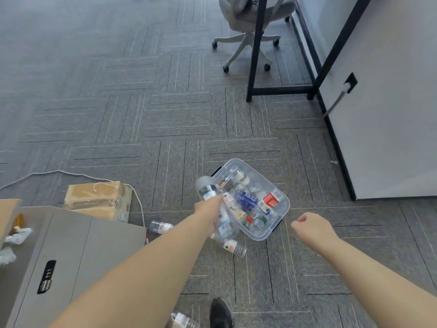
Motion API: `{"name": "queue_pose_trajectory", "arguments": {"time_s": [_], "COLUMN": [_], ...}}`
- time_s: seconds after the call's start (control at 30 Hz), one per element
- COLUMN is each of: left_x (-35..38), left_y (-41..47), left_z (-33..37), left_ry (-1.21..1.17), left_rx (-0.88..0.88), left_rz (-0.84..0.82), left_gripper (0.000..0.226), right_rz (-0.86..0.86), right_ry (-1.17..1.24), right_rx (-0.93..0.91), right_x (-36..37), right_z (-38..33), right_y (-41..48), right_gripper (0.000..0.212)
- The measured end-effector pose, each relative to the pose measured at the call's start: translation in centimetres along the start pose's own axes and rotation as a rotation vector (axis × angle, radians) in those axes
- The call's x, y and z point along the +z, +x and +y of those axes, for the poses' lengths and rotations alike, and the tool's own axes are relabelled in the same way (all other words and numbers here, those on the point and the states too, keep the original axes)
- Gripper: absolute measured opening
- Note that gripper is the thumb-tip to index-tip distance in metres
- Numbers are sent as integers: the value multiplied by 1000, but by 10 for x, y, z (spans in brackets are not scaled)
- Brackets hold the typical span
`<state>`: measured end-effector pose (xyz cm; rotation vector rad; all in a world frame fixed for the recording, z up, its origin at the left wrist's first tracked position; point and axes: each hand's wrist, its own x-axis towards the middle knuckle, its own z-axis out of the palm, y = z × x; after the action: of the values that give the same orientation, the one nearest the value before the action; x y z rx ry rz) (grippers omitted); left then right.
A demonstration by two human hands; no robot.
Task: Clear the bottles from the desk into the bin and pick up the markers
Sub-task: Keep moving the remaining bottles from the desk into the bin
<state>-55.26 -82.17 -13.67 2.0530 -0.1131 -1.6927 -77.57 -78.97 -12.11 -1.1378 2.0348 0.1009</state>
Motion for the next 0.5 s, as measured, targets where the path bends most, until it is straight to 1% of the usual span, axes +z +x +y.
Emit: {"name": "queue_pose_trajectory", "arguments": {"time_s": [0.03,0.1,0.13,0.23,0.27,0.33,0.43,0.5], "left_x": [9,21,24,19,14,1,-24,-40], "left_y": [2,-3,-6,-12,-12,-14,-18,-23], "left_z": [4,10,11,7,5,2,3,7], "left_ry": [-13,5,22,128,151,161,193,199], "left_rx": [11,58,66,54,54,43,59,76], "left_rz": [-13,-55,-71,-98,-94,-88,-40,-14], "left_gripper": [59,47,46,69,73,75,70,66], "right_rz": [-2,2,8,10,10,7,14,38], "right_ry": [3,4,5,0,5,12,-1,-15], "right_rx": [13,38,44,39,34,24,-32,-70], "right_x": [-1,-2,-2,0,0,-1,-8,-12], "right_z": [4,12,15,20,19,15,0,-12], "right_y": [0,2,2,-4,-6,-11,-22,-30], "right_gripper": [30,24,22,19,17,15,15,20]}}
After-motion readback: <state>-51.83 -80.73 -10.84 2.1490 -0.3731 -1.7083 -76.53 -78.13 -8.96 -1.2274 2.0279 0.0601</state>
